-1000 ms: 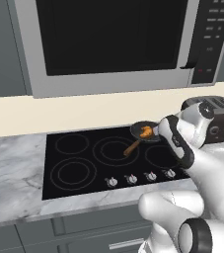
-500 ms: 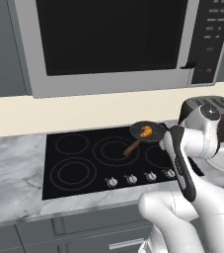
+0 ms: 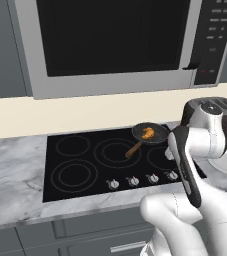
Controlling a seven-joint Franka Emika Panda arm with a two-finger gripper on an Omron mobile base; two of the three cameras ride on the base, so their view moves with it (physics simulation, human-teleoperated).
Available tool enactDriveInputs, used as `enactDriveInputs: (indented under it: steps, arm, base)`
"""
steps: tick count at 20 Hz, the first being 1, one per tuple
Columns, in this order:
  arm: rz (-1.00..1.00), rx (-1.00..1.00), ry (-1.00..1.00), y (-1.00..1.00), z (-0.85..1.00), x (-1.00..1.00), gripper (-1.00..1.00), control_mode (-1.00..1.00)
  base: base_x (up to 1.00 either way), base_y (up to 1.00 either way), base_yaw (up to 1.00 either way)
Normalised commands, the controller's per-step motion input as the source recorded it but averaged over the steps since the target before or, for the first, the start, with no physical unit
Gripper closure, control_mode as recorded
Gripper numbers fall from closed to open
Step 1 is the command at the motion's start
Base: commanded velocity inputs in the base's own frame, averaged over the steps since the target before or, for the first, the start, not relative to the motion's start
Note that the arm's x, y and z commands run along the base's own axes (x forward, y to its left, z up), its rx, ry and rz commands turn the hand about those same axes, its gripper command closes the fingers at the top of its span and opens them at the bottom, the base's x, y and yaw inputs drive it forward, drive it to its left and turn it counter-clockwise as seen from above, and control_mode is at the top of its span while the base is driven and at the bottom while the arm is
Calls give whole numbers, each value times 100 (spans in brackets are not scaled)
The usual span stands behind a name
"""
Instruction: Pick the croissant and place it on the pan. Then turn on the stove to warm the croissant.
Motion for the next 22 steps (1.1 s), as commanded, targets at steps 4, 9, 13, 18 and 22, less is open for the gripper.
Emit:
enactDriveInputs:
  steps: [4, 9, 13, 18, 22]
  arm:
    - [-8, 1, 24, -19, 0, -9, -100, -100]
    - [-9, 2, 4, -18, -21, -1, -100, -100]
    - [-6, 3, -1, 0, -32, -4, -100, -100]
    - [0, 1, -5, 8, -26, -10, -100, -100]
    - [0, 0, 0, 4, -19, 0, -100, -100]
  base:
    - [0, 0, 0]
    - [0, 0, 0]
    - [0, 0, 0]
    - [0, 0, 0]
    - [0, 0, 0]
